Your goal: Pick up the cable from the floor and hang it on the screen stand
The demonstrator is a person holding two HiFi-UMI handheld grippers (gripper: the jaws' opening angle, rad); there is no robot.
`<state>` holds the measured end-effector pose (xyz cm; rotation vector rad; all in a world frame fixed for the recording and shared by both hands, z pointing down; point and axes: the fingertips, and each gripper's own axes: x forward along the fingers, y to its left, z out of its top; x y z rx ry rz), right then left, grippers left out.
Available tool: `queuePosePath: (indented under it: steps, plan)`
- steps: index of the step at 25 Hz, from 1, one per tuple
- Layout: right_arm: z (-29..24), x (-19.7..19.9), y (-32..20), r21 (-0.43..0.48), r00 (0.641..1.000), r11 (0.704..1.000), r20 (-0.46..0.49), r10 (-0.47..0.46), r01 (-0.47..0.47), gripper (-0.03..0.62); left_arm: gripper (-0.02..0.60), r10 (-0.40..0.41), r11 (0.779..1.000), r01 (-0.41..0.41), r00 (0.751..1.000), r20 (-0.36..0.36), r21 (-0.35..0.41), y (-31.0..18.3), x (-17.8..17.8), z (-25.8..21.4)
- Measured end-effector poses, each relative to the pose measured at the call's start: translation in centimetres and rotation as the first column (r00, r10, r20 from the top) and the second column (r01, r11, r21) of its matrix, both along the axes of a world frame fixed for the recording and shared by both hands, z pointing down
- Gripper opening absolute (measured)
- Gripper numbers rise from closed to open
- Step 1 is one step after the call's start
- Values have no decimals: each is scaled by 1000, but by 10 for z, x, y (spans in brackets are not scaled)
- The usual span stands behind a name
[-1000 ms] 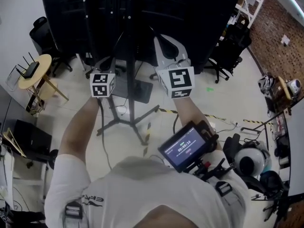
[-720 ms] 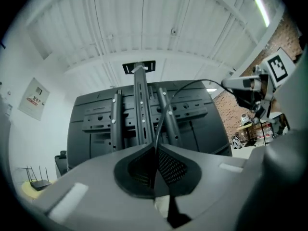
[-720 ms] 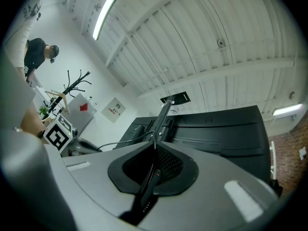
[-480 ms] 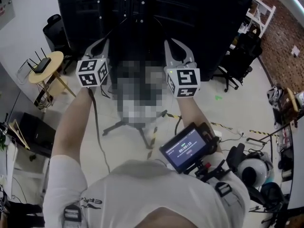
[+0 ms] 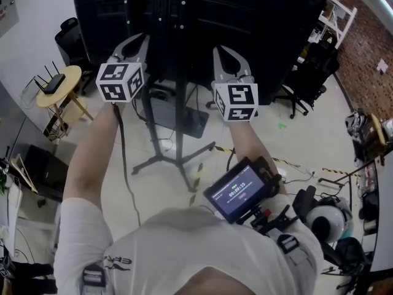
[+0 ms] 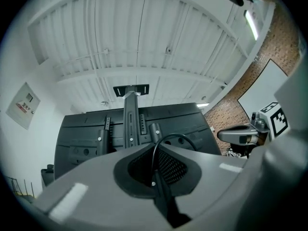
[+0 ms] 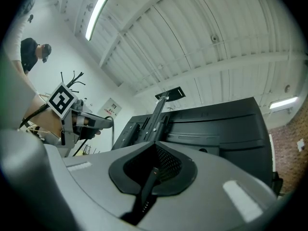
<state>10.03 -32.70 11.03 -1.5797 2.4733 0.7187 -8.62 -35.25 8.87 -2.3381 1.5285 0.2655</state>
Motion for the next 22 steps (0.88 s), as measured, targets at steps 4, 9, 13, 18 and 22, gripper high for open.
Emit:
queuePosePath:
  steps: [4, 9, 13, 18, 22]
  plan:
    - [8, -1, -7, -17, 1000, 1000, -4, -9, 9, 12, 2, 25, 1000, -26, 999, 25, 11, 0, 16, 2]
    - [27, -17, -15, -78, 995, 992, -16, -98, 96, 14, 0, 27, 999, -27, 999, 36, 18, -5, 22, -6]
    - [43, -30, -18, -122, 989, 982, -23, -147, 143, 18, 0, 22, 999, -23, 999, 28, 26, -6, 21, -13]
    - [55, -47, -17, -168, 975, 963, -43, -219, 209, 104, 0, 26, 1000, -26, 1000, 11, 10, -13, 22, -21]
    - [92, -69, -24, -281, 954, 930, -111, -278, 238, 226, 0, 40, 999, -40, 999, 3, 26, -13, 25, -40]
